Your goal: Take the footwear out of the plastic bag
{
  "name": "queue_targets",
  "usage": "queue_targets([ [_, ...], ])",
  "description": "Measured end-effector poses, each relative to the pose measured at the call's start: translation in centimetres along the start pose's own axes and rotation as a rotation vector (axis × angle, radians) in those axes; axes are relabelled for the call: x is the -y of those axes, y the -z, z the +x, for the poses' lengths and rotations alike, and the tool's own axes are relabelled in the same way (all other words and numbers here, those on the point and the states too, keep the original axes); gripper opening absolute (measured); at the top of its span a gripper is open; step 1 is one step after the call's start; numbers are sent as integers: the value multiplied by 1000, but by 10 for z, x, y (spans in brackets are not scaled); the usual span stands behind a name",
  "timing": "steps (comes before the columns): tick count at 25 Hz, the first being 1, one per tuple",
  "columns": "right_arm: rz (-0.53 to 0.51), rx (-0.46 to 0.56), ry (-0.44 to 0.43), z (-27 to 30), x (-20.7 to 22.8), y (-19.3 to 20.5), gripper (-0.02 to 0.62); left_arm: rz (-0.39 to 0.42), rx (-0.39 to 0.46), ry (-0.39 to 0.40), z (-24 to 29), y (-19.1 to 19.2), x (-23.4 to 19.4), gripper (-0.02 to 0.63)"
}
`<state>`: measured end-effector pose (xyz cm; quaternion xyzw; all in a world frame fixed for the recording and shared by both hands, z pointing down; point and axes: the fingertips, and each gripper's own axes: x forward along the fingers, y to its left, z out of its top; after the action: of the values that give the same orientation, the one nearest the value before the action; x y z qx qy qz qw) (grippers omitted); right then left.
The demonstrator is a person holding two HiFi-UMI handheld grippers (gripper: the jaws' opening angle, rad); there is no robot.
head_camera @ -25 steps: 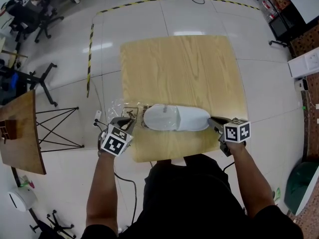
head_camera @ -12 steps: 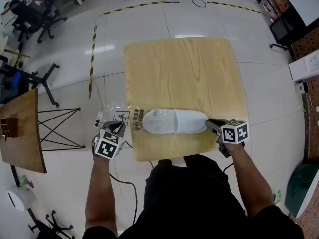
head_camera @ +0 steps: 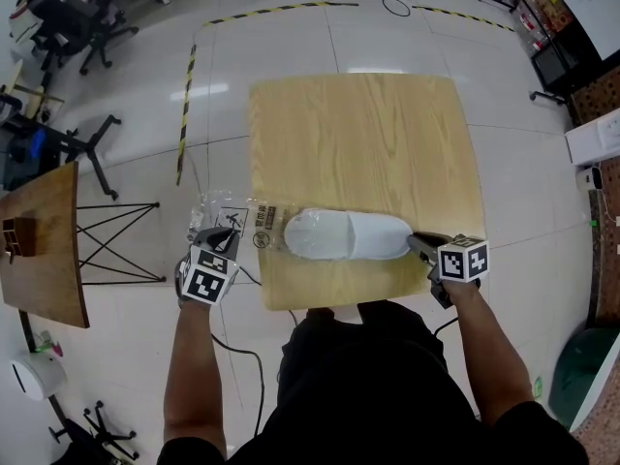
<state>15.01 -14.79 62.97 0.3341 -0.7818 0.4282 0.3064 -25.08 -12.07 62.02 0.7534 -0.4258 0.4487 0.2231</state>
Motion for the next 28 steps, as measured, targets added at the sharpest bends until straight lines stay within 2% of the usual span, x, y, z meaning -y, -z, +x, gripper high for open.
queue_targets([
  [9,29,23,-2,-6,3,-4,46,-34,-2,-79,-13,6,-30,25],
  [17,23,22,-2,-5,4,-4,46,-121,18,-243,-45,6,-89,21],
  [22,26,23,-1,-4,4,-4,46,-192,96,-319,-56,-19,-101,17],
  [28,11,16,-14,-5,2,-5,46,-260,216,-341,-49,-76,-100,12],
])
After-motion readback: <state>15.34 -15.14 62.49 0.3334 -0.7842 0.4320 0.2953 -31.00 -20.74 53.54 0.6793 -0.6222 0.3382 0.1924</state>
